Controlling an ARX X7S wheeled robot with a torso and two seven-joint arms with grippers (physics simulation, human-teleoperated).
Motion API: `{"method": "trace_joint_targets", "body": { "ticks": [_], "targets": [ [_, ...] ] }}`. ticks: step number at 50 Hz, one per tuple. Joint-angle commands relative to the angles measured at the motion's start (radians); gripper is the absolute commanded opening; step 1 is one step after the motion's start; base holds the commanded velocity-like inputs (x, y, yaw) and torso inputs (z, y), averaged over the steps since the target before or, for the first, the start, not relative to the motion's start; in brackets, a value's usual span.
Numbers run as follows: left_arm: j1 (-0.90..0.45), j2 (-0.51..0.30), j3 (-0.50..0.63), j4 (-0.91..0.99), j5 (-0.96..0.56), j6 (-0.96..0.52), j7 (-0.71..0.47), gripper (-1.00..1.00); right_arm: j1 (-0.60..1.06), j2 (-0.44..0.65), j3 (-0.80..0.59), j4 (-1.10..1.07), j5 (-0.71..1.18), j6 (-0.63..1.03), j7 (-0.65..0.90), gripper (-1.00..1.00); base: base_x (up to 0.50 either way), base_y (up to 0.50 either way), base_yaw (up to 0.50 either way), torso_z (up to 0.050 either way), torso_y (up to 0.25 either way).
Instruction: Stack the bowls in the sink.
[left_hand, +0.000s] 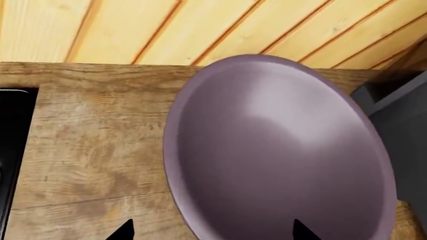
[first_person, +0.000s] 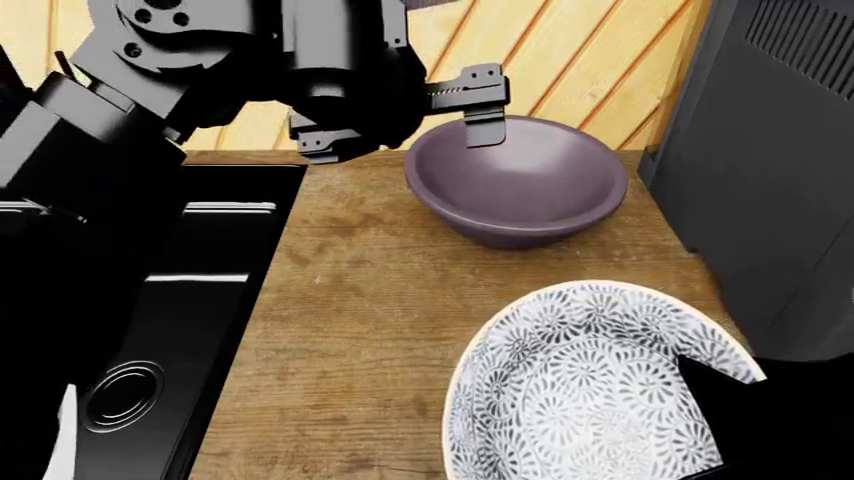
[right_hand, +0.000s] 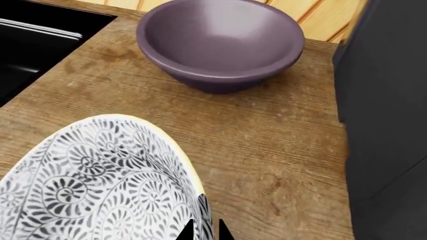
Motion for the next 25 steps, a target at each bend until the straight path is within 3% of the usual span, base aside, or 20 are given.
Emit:
{"method": "trace_joint_targets", "body": {
  "ticks": [1, 25],
  "targets": [
    [0.021, 0.025, 0.019, -0.065, 0.051, 0.053, 0.065, 1.00, 0.015, 0.000, 0.001, 0.000, -0.033, -0.012, -0.022, -1.00, 0.00, 0.00, 0.00, 0.000, 0.000],
    [0.071, 0.012, 0.052, -0.104, 0.104, 0.124, 0.078, 1.00, -0.017, 0.001, -0.005, -0.010, -0.069, -0.034, -0.045, -1.00, 0.00, 0.00, 0.00, 0.000, 0.000]
  ]
}}
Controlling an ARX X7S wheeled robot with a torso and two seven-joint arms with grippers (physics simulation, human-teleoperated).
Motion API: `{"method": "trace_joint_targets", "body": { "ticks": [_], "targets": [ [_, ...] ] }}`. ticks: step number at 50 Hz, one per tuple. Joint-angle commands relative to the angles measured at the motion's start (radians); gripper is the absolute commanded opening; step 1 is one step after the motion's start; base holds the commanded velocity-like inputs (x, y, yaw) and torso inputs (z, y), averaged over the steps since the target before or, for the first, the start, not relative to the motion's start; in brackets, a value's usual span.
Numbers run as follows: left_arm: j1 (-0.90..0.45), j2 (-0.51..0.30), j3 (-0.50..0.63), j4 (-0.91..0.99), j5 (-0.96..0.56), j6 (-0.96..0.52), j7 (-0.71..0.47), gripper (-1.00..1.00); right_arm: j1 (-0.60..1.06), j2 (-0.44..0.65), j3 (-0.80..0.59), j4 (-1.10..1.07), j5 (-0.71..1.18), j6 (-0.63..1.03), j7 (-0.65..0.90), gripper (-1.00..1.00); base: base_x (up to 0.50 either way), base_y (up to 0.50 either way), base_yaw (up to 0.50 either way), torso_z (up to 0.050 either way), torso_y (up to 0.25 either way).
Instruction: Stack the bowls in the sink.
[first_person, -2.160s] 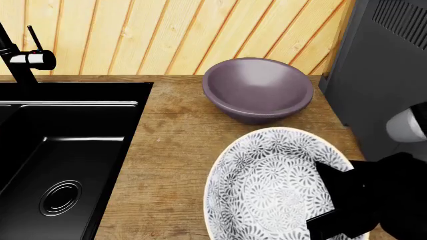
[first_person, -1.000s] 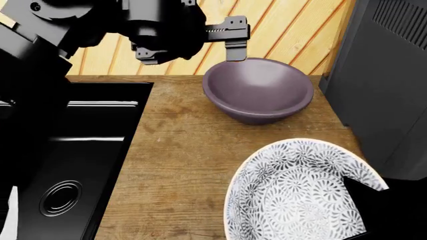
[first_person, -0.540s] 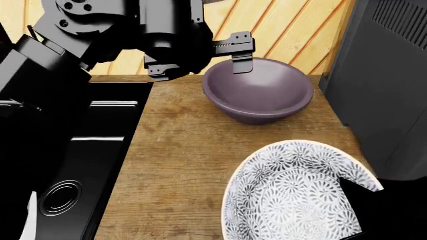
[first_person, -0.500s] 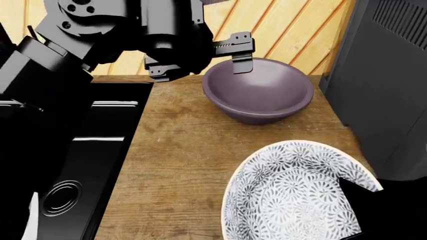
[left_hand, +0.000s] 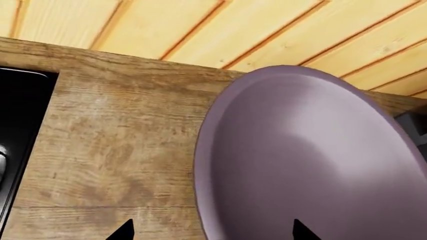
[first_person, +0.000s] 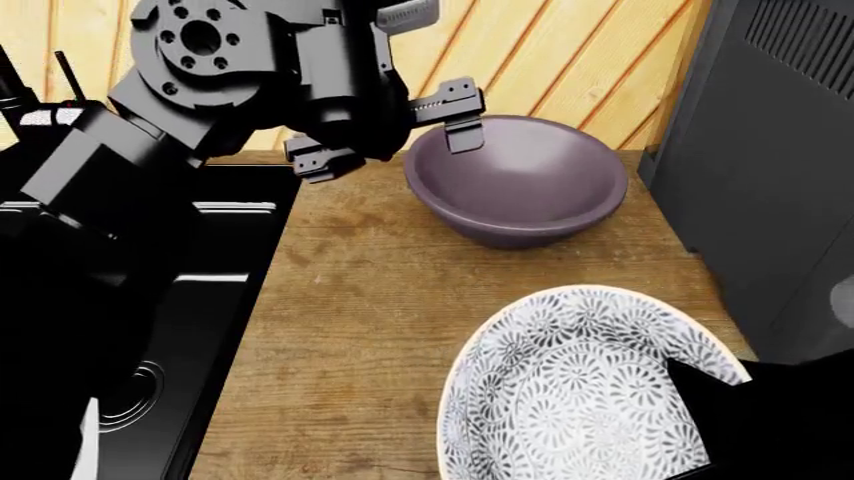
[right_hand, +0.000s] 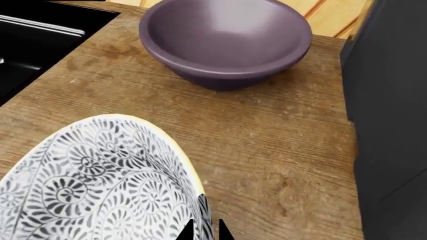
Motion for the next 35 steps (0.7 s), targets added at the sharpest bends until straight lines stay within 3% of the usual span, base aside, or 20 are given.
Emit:
{"method": "trace_joint_targets", "body": {
  "ticks": [1, 35],
  "targets": [
    [0.021, -0.005, 0.021, -0.018, 0.027, 0.020, 0.012, 1.00, 0.020, 0.009, 0.006, -0.005, -0.025, -0.013, -0.017, -1.00, 0.00, 0.00, 0.00, 0.000, 0.000],
    [0.068, 0.039, 0.052, -0.086, 0.058, 0.039, 0.131, 1.00, -0.020, 0.004, 0.000, -0.003, -0.076, -0.029, -0.049, -1.00, 0.00, 0.00, 0.00, 0.000, 0.000]
  ]
}}
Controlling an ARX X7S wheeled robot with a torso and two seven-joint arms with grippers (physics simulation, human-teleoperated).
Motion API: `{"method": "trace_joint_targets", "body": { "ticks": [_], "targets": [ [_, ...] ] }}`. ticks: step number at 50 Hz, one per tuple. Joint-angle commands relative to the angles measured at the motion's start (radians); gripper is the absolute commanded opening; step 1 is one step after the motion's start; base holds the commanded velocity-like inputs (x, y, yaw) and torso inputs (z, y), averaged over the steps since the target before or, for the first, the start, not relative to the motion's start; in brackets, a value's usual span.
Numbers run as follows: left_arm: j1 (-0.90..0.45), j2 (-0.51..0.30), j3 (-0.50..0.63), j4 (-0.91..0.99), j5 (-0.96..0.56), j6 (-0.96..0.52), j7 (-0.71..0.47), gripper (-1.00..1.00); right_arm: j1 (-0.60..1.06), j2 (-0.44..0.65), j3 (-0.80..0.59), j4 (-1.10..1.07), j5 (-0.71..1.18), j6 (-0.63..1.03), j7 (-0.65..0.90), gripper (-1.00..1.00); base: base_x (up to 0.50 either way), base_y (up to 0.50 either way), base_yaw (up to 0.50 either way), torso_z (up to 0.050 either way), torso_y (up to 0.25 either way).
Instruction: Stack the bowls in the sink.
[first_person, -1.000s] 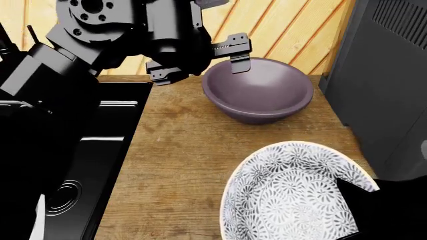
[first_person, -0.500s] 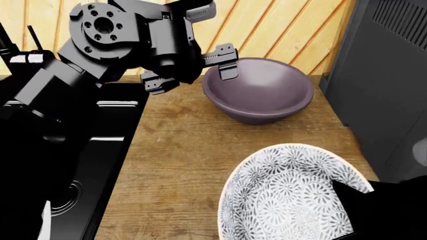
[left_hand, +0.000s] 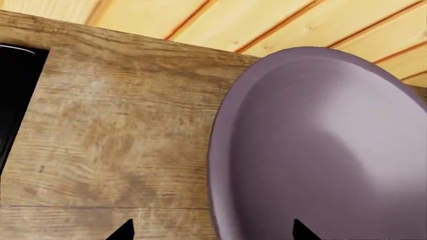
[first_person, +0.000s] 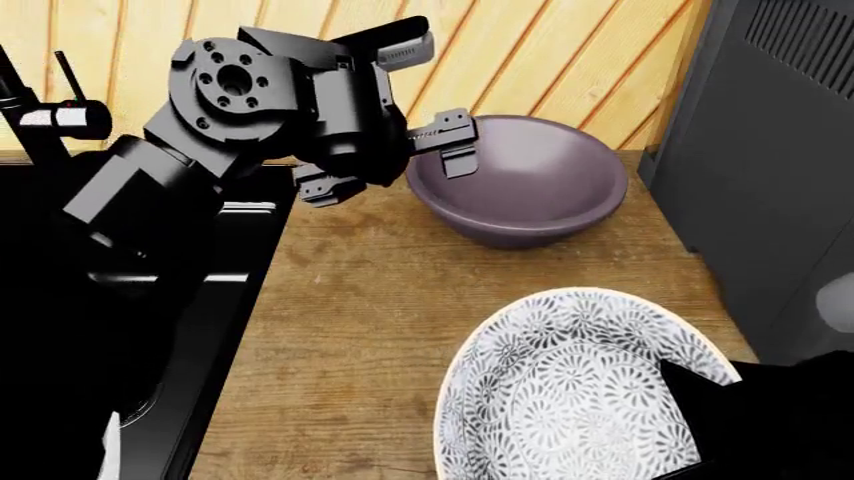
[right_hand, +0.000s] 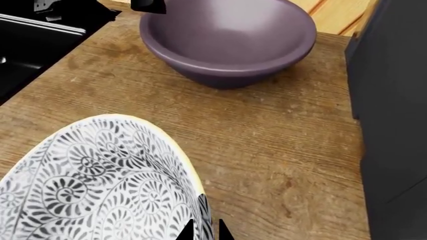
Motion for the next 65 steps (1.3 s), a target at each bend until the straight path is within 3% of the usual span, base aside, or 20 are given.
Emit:
{"method": "trace_joint_targets", "body": {
  "ticks": [1, 35, 36, 49, 65],
  "targets": [
    [0.018, 0.018, 0.010, -0.019, 0.011, 0.013, 0.039, 1.00, 0.019, 0.005, 0.006, 0.002, -0.029, -0.007, -0.020, -1.00, 0.00, 0.00, 0.00, 0.000, 0.000],
    [0.034, 0.064, 0.126, -0.032, 0.087, 0.046, 0.219, 1.00, -0.023, 0.033, 0.000, -0.012, -0.080, -0.031, -0.062, -1.00, 0.00, 0.00, 0.00, 0.000, 0.000],
    [0.037, 0.059, 0.127, -0.014, 0.094, 0.059, 0.221, -1.00, -0.024, 0.035, 0.000, -0.012, -0.081, -0.031, -0.063, -1.00, 0.00, 0.00, 0.00, 0.000, 0.000],
    [0.052, 0.027, 0.109, 0.049, 0.088, 0.117, 0.196, -1.00, -0.034, 0.046, 0.002, -0.017, -0.090, -0.038, -0.073, -1.00, 0.00, 0.00, 0.00, 0.000, 0.000],
    [0.062, -0.120, -0.008, 0.311, 0.124, 0.390, 0.046, -1.00, -0.035, 0.046, 0.013, -0.019, -0.084, -0.037, -0.072, -1.00, 0.00, 0.00, 0.00, 0.000, 0.001]
  ]
}}
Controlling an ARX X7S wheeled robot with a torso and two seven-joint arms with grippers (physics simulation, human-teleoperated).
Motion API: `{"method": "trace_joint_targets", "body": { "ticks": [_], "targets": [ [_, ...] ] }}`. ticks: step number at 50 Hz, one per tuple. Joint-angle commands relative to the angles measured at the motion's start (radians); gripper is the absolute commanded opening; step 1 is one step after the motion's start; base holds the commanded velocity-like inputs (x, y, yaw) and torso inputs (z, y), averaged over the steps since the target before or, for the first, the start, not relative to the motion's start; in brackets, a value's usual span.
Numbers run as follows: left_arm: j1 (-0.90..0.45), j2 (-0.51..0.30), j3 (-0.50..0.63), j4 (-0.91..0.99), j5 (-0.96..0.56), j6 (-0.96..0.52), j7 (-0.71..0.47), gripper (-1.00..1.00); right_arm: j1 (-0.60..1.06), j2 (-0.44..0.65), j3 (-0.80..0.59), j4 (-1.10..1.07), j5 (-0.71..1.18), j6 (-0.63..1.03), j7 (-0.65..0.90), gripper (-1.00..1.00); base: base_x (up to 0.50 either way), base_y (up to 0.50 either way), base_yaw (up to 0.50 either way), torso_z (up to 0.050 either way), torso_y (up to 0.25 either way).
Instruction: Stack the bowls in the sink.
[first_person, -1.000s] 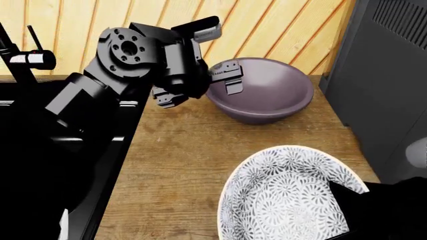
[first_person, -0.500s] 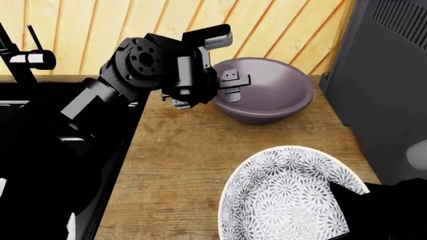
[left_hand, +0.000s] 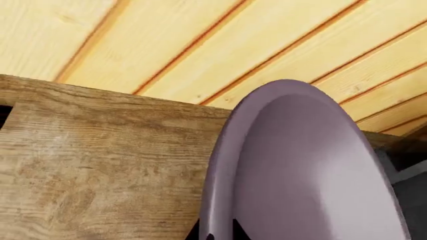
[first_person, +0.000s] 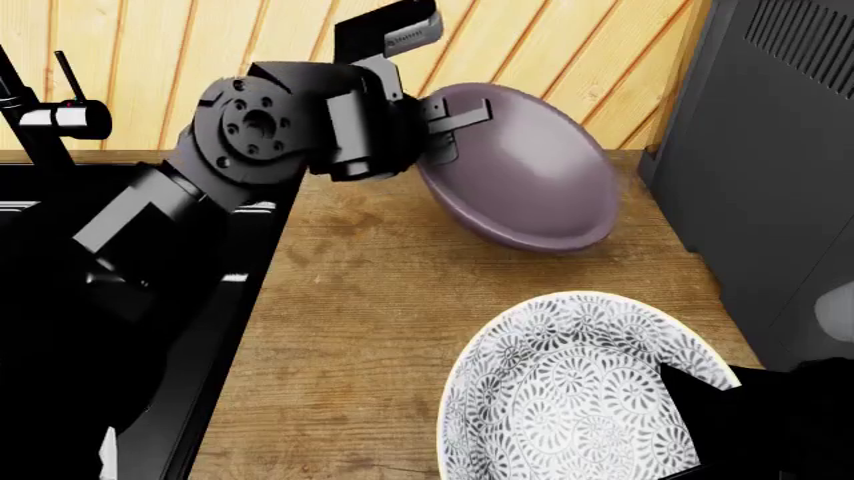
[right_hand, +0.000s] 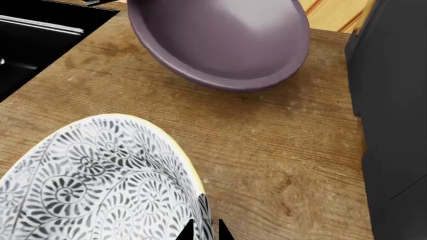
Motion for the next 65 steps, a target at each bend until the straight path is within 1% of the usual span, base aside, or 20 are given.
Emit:
{"method": "trace_joint_targets", "body": {
  "ticks": [1, 10, 20, 26, 36, 46, 58, 65],
  "targets": [
    [0.003, -0.096, -0.071, 0.157, 0.024, 0.168, -0.086, -1.00, 0.031, 0.008, 0.015, -0.002, -0.005, 0.002, -0.005, -1.00, 0.00, 0.00, 0.00, 0.000, 0.000],
    [-0.018, -0.175, -0.081, 0.278, 0.079, 0.218, -0.136, -1.00, 0.039, 0.003, 0.029, -0.001, 0.006, -0.002, 0.000, -1.00, 0.00, 0.00, 0.00, 0.000, 0.000],
    [-0.062, -0.234, -0.094, 0.370, 0.080, 0.193, -0.165, -1.00, 0.041, -0.008, 0.038, 0.002, 0.009, -0.007, 0.011, -1.00, 0.00, 0.00, 0.00, 0.000, 0.001],
    [-0.090, -0.296, -0.123, 0.477, 0.058, 0.171, -0.175, -1.00, 0.042, -0.012, 0.046, 0.008, -0.013, -0.035, 0.004, -1.00, 0.00, 0.00, 0.00, 0.000, 0.000],
    [-0.149, -0.407, -0.149, 0.613, -0.006, 0.085, -0.238, -1.00, 0.146, -0.116, 0.102, 0.060, 0.093, 0.010, 0.133, -1.00, 0.00, 0.00, 0.00, 0.000, 0.001],
    [-0.141, -0.472, -0.149, 0.683, -0.013, 0.056, -0.259, -1.00, 0.200, -0.163, 0.120, 0.083, 0.142, 0.029, 0.191, -1.00, 0.00, 0.00, 0.00, 0.000, 0.000],
    [-0.133, -0.559, -0.171, 0.814, 0.003, 0.049, -0.265, -1.00, 0.155, -0.162, 0.132, 0.072, 0.070, -0.052, 0.138, -1.00, 0.00, 0.00, 0.00, 0.002, 0.001],
    [-0.134, -0.623, -0.187, 0.895, 0.007, 0.037, -0.270, -1.00, 0.120, -0.189, 0.132, 0.067, -0.029, -0.111, 0.129, -1.00, 0.00, 0.00, 0.00, 0.000, 0.001]
  ]
}}
